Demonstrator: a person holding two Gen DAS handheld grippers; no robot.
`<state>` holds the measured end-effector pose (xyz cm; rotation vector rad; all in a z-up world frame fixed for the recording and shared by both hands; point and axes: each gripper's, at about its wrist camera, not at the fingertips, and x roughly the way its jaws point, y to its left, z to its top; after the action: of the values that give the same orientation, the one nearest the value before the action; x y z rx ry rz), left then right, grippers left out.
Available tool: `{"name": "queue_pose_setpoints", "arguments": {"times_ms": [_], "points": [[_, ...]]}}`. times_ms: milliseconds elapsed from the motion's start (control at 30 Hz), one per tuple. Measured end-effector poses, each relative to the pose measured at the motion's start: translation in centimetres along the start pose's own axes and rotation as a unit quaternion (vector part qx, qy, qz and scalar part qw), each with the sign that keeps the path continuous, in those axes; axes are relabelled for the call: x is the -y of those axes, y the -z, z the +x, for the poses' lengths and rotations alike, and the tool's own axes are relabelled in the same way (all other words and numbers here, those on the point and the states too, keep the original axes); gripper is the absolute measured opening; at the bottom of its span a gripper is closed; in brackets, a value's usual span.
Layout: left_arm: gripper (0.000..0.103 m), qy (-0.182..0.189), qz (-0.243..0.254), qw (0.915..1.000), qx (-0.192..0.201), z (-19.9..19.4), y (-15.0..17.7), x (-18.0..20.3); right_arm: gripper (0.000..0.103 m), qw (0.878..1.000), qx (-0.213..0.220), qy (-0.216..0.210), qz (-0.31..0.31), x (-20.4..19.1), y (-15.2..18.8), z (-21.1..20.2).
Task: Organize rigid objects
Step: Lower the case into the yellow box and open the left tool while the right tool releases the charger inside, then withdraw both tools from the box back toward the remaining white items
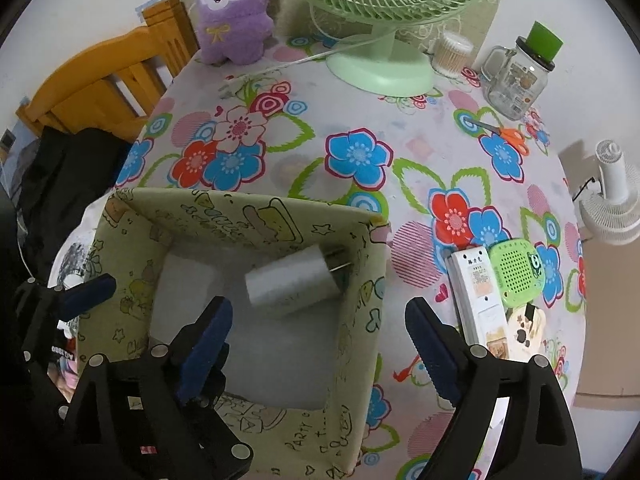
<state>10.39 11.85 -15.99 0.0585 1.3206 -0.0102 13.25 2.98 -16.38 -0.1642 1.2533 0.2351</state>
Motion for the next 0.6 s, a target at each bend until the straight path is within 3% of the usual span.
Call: {"name": "queue_pose_setpoints", "arguments": {"times_ms": [600], "points": [[0.096, -0.006, 0.006, 0.9998, 0.019, -2.3, 1.2, 2.6, 0.090, 1.000, 0.011, 0.001, 0.013, 2.9, 2.2, -2.6]]}}
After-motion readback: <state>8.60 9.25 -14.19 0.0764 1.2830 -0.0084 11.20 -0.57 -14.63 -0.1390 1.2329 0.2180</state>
